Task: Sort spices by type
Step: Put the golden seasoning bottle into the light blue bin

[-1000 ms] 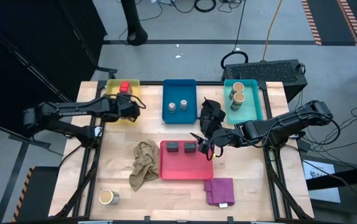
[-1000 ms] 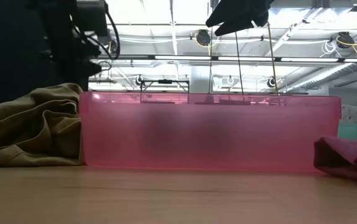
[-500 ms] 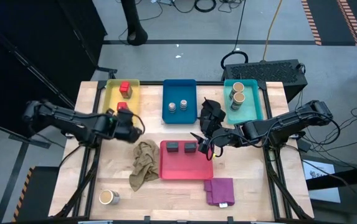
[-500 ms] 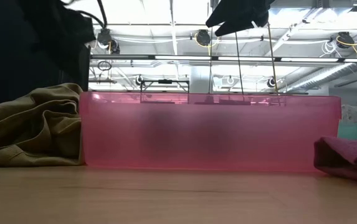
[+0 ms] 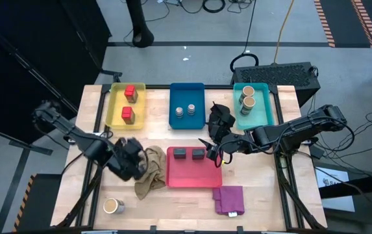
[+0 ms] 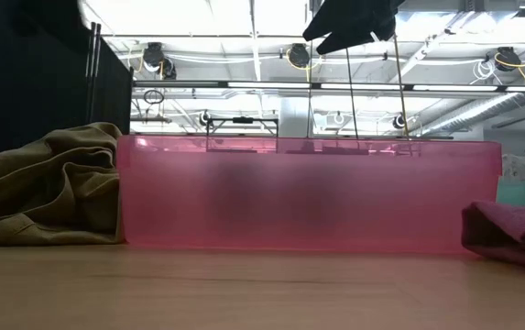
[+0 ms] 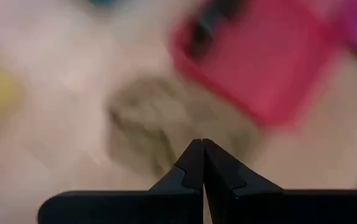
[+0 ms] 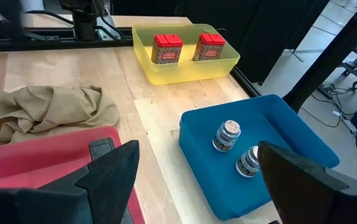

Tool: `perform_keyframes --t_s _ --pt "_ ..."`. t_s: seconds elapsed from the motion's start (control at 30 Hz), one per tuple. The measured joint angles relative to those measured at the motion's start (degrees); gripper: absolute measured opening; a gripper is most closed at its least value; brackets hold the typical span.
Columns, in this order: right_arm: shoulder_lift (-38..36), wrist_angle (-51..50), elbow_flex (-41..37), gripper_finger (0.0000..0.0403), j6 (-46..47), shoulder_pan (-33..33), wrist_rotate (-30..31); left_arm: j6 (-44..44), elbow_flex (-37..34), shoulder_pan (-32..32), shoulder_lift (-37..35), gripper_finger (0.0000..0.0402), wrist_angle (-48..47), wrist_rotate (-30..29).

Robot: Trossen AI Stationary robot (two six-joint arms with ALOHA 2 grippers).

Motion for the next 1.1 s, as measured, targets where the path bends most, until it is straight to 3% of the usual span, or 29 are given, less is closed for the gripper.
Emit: perform_keyframes --t_s 0.2,0.27,0.57,0.7,0.83,1.1 --pt "0.00 -0.65 0.00 0.0308 0.25 0.03 -0.02 0.50 6.20 -6.54 2.70 0.0007 -1.95 33.79" --pt "0.00 -0.77 0.00 0.0308 0.73 0.03 -0.02 -1.38 6.31 -9.18 2.66 0.0012 -2.21 37.82" --pt "0.00 -1.06 0.00 0.0308 2.25 0.02 -2.90 -9.27 6.31 -17.18 2.70 0.0019 -3.83 32.60" --pt "0.00 -1.05 0.00 0.0308 3.34 0.07 -3.04 -11.77 6.31 -20.13 2.94 0.0043 -3.78 30.86" --pt "0.00 -1.05 0.00 0.0308 3.39 0.26 -3.04 -15.36 6.31 -23.61 4.33 0.0089 -3.77 30.88" --pt "0.00 -1.13 0.00 0.0308 4.84 0.28 -3.05 -14.08 6.29 -26.57 8.88 0.0219 -3.29 29.35"
